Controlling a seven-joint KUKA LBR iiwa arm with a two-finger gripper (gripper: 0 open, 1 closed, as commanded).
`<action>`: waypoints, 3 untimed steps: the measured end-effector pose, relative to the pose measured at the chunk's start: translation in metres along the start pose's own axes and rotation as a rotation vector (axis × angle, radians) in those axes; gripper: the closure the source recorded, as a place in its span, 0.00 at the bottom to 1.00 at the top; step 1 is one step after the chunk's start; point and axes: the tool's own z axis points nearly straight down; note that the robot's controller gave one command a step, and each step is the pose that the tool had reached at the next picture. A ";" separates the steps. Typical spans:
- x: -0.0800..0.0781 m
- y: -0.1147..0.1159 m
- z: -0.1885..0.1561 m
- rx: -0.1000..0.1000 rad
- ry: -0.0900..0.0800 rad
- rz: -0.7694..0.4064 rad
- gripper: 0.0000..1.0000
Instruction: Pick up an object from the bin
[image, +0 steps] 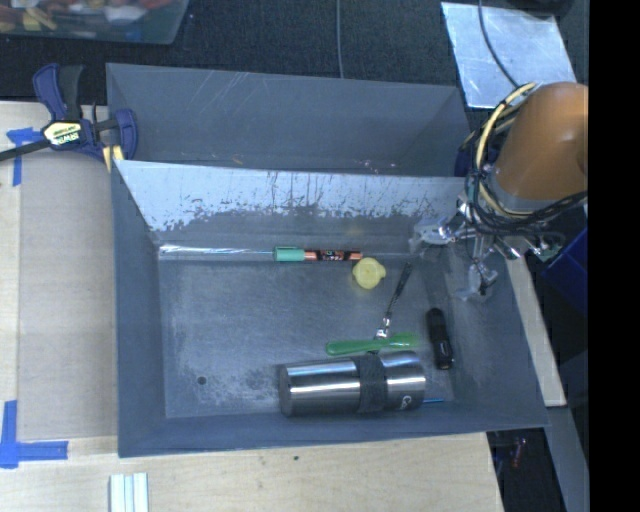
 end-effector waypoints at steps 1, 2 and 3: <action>0.011 0.001 0.013 0.003 -0.005 0.030 0.00; 0.021 0.021 0.002 -0.002 -0.004 -0.534 0.00; 0.007 0.033 0.057 -0.001 -0.014 -0.390 0.00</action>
Offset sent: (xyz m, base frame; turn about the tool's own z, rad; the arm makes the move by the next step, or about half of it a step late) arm -0.0296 0.0037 -0.0026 -0.5333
